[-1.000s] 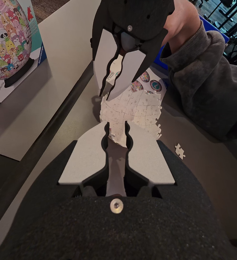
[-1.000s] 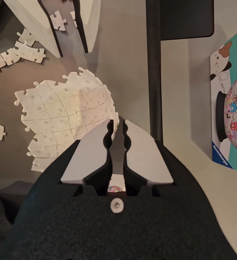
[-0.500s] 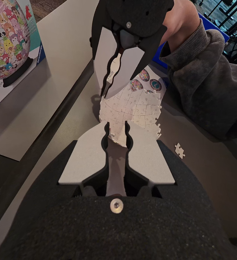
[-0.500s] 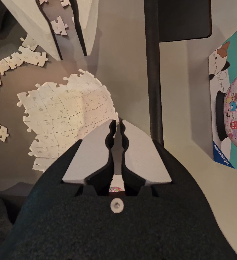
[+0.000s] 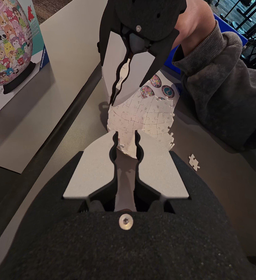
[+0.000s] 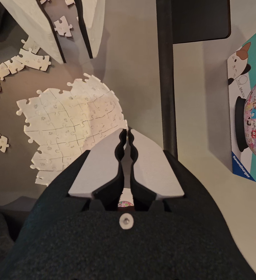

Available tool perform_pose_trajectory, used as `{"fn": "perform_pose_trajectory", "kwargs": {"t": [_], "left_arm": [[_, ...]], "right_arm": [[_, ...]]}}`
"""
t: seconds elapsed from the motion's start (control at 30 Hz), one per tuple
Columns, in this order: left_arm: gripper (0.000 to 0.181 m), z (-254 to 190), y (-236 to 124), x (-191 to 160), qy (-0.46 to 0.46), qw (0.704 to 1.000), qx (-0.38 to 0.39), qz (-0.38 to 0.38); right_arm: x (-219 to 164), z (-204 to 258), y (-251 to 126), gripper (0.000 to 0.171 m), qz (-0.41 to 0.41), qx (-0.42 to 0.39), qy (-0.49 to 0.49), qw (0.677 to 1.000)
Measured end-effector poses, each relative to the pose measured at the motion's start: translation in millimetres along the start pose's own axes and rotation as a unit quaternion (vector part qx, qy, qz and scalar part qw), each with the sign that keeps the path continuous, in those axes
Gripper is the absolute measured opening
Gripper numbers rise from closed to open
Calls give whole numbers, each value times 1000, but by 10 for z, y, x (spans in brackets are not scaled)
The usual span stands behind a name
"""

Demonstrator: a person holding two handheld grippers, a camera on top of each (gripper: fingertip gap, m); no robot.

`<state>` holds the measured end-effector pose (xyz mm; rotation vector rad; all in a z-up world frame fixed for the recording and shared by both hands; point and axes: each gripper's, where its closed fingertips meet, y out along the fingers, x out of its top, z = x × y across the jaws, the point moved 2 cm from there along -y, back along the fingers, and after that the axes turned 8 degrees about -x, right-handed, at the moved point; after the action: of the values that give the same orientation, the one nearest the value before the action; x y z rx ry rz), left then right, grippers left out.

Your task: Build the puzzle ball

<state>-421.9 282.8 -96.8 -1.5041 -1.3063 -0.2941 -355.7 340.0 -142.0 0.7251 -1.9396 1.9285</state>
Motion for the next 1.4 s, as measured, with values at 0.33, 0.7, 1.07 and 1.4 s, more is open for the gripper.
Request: {"fn": "perform_pose_trajectory", "kwargs": {"t": [0.33,0.7,1.07,1.4], "left_arm": [[20,-5,15,-1,1,1000,0,2],[20,4,17,-11,-1,1000,0,5],[20,0,26,-19,0,1000,0,8],[22,-53,25,33,12,1000,8,9]], "right_arm": [[-18,-12,-2,14,6,-6,2,1000],[-94,-80,-148,20,38,-49,28,998],[-187,28,-181,23,91,-55,55,993],[-7,-60,-708,21,20,-179,79,980]]}}
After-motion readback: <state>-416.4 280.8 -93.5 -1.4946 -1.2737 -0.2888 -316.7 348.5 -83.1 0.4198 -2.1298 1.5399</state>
